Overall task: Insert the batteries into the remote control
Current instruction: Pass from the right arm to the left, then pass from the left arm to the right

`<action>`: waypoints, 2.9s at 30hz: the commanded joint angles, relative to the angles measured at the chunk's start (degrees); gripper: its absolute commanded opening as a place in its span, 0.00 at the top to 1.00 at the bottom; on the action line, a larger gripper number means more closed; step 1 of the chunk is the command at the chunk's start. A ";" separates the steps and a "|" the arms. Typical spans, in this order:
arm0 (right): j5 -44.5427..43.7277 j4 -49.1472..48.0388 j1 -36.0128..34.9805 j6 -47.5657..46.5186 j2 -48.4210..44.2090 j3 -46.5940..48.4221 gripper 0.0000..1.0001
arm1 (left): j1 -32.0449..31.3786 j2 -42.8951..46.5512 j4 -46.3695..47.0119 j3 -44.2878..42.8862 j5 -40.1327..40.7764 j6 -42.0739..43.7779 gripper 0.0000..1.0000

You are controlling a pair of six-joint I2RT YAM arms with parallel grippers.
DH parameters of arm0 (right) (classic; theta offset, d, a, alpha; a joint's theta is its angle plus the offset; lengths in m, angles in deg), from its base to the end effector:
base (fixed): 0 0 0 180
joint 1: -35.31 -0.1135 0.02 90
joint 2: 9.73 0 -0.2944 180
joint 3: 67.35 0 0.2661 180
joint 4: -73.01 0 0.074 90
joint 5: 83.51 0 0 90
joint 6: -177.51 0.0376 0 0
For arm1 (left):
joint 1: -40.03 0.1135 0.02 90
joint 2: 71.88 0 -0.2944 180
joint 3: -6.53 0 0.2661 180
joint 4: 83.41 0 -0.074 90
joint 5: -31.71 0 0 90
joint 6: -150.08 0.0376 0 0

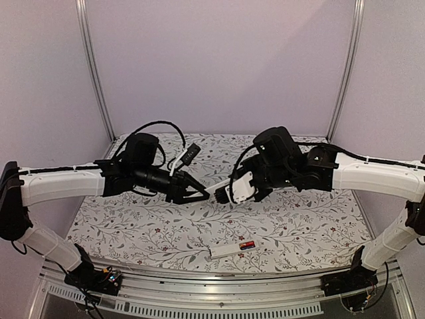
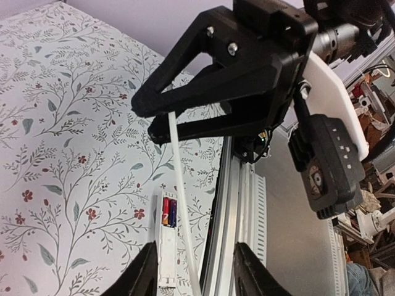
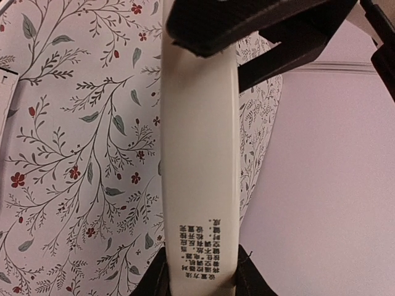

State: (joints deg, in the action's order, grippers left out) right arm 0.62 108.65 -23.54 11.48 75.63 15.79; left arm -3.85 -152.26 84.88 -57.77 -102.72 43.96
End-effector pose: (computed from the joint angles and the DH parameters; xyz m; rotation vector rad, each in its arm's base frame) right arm 0.1844 0.2976 0.3283 -2.0482 0.9118 -0.2774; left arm 0.2093 -0.2378 0.2830 1.0328 1.9652 -1.4127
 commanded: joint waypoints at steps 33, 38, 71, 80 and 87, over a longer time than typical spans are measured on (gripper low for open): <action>-2.46 -39.85 4.08 68.31 -8.17 -4.14 0.05 | -5.22 11.11 42.44 14.19 54.33 6.74 1.00; 1.36 -50.34 3.89 102.28 -4.55 -7.57 0.14 | -10.87 6.39 58.82 15.22 67.15 19.02 1.00; 7.37 -52.94 0.66 102.62 12.17 6.97 0.65 | -18.34 -2.09 66.13 13.03 70.75 30.86 1.00; 8.26 -52.99 1.44 99.18 9.93 5.28 0.76 | -18.39 -0.80 62.65 13.12 70.67 29.93 0.76; 14.52 -40.37 6.07 91.93 3.28 1.99 0.79 | -18.28 9.20 48.96 14.57 65.44 22.92 0.27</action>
State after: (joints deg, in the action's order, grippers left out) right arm 10.22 58.90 -20.50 109.49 84.02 18.80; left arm -21.71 -149.76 142.76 -43.76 -33.71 71.39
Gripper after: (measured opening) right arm 0.281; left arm 0.711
